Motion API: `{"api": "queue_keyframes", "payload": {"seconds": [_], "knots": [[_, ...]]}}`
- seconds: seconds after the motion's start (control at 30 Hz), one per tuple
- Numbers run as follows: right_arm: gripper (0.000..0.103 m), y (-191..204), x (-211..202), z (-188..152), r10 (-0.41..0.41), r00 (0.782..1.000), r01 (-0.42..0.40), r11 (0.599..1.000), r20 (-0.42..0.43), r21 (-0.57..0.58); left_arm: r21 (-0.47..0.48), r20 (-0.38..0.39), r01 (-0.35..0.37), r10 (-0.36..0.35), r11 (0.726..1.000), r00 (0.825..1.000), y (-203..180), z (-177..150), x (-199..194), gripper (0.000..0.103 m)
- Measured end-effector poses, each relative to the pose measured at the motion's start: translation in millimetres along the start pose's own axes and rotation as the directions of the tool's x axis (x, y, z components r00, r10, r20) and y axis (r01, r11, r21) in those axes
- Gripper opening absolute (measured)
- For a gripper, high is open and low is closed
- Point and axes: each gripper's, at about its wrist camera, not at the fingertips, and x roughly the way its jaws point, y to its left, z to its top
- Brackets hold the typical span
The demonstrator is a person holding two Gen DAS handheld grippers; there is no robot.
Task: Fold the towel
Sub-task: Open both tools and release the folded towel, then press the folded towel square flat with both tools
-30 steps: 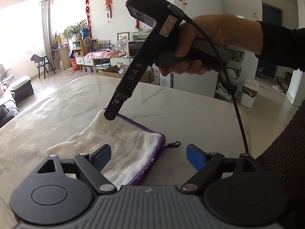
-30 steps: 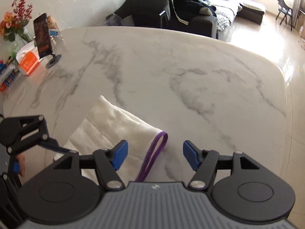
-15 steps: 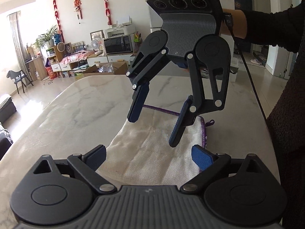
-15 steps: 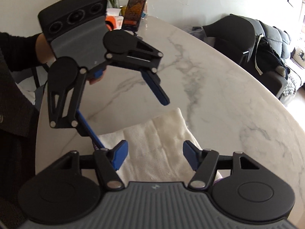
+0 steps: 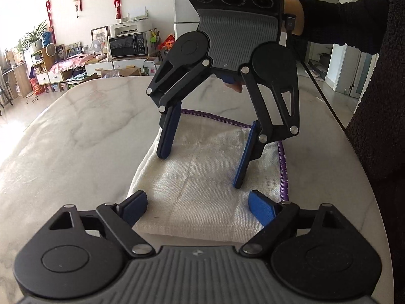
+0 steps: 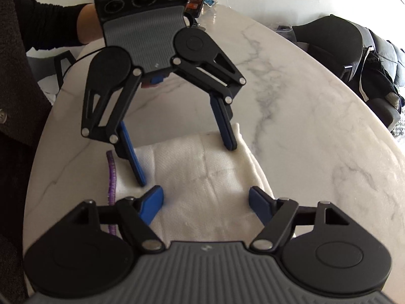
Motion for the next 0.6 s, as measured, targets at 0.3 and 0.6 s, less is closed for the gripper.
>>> {"api": "queue_keyframes", "payload": {"seconds": [0.3,0.6], "knots": [[0.078,-14.6,-33.3,-18.3,-0.088,0.996,0.081,0.982,0.03,0.17,-0.013,0.024,-0.032,0.032,0.999,0.999,-8.7,7.7,-10.4,0.09],[0.035,-56.1,-22.7,-21.8,-0.138,0.99,0.142,0.91,-0.039,0.39,0.026,0.012,-0.074,0.073,0.997,0.997,-10.9,16.4,-18.6,0.09]]}}
